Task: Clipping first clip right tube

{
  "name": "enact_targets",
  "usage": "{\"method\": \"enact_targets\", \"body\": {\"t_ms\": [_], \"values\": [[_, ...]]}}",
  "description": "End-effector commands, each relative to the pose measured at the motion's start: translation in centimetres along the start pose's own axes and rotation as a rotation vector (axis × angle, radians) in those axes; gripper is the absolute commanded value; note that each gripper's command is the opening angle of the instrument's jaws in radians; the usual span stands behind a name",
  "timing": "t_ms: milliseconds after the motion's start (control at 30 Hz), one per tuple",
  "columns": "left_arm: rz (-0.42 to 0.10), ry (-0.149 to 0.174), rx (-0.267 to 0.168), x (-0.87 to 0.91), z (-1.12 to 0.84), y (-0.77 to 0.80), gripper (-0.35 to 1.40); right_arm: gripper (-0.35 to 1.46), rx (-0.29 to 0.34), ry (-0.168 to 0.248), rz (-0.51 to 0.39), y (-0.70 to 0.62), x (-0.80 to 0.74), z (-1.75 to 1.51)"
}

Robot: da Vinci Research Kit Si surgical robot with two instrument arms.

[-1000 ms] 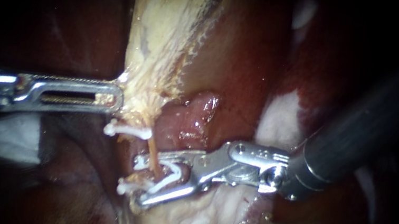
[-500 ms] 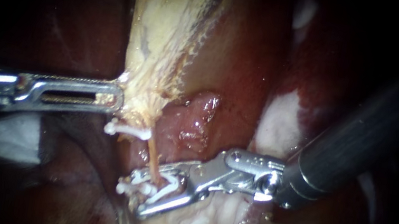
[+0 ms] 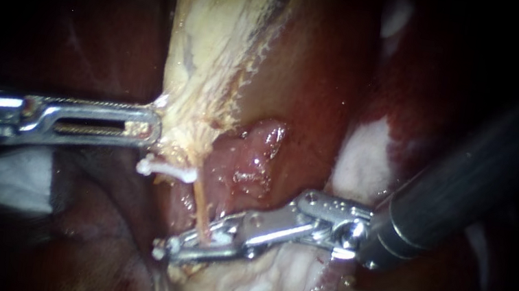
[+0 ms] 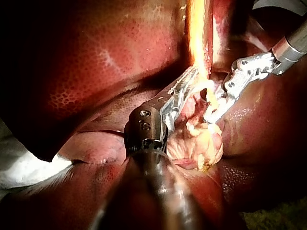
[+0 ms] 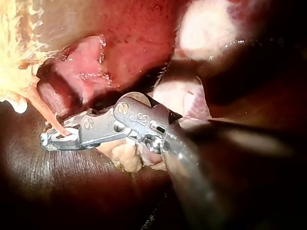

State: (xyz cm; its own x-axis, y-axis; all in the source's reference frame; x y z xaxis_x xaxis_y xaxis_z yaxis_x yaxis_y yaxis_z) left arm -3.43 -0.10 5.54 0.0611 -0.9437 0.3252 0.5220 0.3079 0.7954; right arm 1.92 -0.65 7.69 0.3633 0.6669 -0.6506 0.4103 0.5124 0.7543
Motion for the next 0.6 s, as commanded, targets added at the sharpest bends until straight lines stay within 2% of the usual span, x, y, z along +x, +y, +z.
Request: {"method": "enact_targets", "body": {"t_ms": [33, 133, 600], "values": [[0.0, 0.0, 0.0, 0.0, 0.0, 0.0, -0.35, -0.35, -0.005, -0.014, 0.0, 0.01, 0.0, -0.01], [0.0, 0.0, 0.0, 0.0, 0.0, 0.01, -0.35, -0.35, -0.013, -0.037, 0.007, 0.01, -0.01, -0.03], [0.0, 0.0, 0.0, -0.01, 0.01, 0.02, -0.35, -0.35, -0.01, -0.038, 0.012, 0.01, -0.01, -0.03]]}}
